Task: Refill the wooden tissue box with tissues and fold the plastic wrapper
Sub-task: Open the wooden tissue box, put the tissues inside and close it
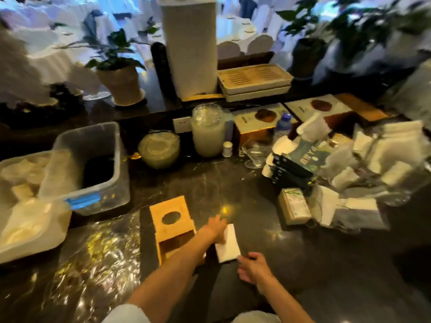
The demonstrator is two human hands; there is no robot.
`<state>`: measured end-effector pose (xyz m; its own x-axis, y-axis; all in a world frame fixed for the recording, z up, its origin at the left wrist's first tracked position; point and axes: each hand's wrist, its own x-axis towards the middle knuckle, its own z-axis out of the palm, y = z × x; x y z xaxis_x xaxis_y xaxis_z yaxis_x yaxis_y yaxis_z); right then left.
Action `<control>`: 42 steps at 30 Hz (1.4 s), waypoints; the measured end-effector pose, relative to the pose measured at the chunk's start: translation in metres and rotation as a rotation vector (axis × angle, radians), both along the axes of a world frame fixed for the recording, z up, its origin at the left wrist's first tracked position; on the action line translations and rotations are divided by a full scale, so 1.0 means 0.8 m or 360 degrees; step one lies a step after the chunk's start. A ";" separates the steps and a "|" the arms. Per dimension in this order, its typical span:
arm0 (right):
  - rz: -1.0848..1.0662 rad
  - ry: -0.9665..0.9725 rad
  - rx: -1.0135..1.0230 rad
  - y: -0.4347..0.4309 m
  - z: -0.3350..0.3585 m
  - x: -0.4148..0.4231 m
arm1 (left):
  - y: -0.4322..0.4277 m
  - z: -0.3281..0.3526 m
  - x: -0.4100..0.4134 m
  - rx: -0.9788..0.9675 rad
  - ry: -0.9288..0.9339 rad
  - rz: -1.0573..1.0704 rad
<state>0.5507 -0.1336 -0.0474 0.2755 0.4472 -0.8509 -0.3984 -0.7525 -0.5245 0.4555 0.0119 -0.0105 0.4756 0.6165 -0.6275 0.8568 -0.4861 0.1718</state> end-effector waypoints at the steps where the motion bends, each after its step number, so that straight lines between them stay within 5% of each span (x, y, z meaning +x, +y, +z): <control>1: -0.0062 -0.0001 0.0023 0.005 0.000 -0.008 | -0.001 -0.009 0.002 0.0017 0.0036 0.0033; 9: 0.0103 -0.0581 0.0009 0.046 -0.006 -0.020 | 0.002 -0.015 -0.003 -0.0249 0.0022 0.0568; 15: 0.0593 -0.1069 0.0677 0.028 0.015 0.060 | -0.037 -0.020 -0.006 -0.0416 -0.0818 0.1201; 20: 0.0842 -0.1279 0.0866 -0.006 0.011 0.098 | -0.101 -0.038 0.010 -0.0263 -0.1119 0.1211; 38: 0.0927 -0.0873 0.0822 -0.030 -0.009 0.093 | -0.134 -0.063 0.019 -0.0352 -0.1310 0.0871; 42: 0.0805 -0.0622 0.0828 -0.022 0.003 0.115 | -0.118 -0.053 0.009 -0.0500 -0.1394 0.1023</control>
<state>0.6431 -0.1509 -0.0452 0.1687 0.9073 -0.3853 0.2069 -0.4148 -0.8861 0.4626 -0.0822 -0.0525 0.4792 0.7790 -0.4043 0.4568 0.1720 0.8728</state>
